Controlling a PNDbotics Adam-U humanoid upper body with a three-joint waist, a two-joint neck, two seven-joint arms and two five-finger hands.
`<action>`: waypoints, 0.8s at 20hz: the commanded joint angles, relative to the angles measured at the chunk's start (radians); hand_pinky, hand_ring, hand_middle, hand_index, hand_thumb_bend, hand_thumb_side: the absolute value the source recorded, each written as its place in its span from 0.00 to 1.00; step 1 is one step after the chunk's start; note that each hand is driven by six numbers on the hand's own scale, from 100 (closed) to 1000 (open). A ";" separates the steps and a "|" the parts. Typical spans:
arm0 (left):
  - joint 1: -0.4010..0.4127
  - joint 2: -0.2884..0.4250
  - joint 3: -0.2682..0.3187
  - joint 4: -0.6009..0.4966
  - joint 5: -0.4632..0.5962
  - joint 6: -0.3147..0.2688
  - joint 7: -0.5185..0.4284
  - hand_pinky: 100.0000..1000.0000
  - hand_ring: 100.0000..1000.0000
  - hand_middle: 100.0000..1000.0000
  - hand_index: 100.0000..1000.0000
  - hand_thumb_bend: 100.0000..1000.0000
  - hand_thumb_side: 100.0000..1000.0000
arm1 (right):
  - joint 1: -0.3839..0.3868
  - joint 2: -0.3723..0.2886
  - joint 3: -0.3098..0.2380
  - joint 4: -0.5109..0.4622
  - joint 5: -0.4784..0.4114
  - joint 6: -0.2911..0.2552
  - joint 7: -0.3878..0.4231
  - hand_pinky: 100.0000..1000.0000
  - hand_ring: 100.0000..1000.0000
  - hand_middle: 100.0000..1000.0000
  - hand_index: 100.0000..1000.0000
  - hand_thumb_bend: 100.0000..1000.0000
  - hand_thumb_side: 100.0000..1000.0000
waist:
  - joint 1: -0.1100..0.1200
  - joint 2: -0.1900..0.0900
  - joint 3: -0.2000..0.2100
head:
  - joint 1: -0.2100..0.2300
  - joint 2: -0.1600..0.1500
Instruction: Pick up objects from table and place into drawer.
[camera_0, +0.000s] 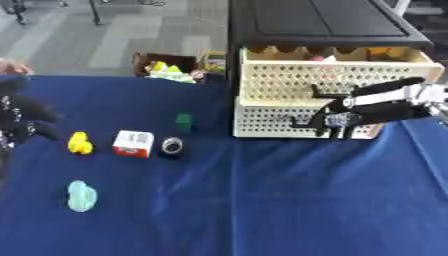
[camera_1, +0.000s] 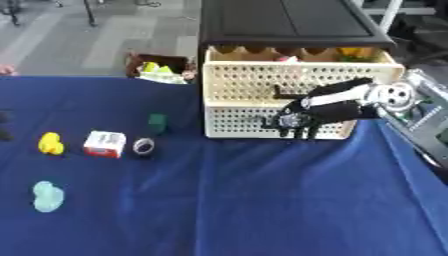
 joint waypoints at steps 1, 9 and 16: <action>-0.003 0.004 0.010 -0.020 -0.005 -0.001 -0.005 0.50 0.62 0.55 0.85 0.01 1.00 | -0.037 0.005 -0.025 0.040 0.027 -0.001 0.008 0.70 0.74 0.76 0.91 0.00 1.00 | 0.002 -0.017 0.004 | -0.004 -0.012; -0.004 0.001 0.010 -0.020 -0.008 -0.006 -0.006 0.50 0.62 0.55 0.84 0.01 1.00 | -0.072 0.054 -0.040 0.140 0.063 -0.024 0.008 0.70 0.74 0.76 0.91 0.00 1.00 | 0.004 -0.015 0.012 | -0.006 -0.016; -0.008 0.000 0.009 -0.020 -0.007 -0.006 -0.006 0.50 0.62 0.55 0.84 0.01 1.00 | 0.003 -0.020 -0.052 0.067 0.025 -0.038 0.008 0.70 0.73 0.75 0.91 0.00 1.00 | 0.003 -0.013 0.016 | -0.006 -0.020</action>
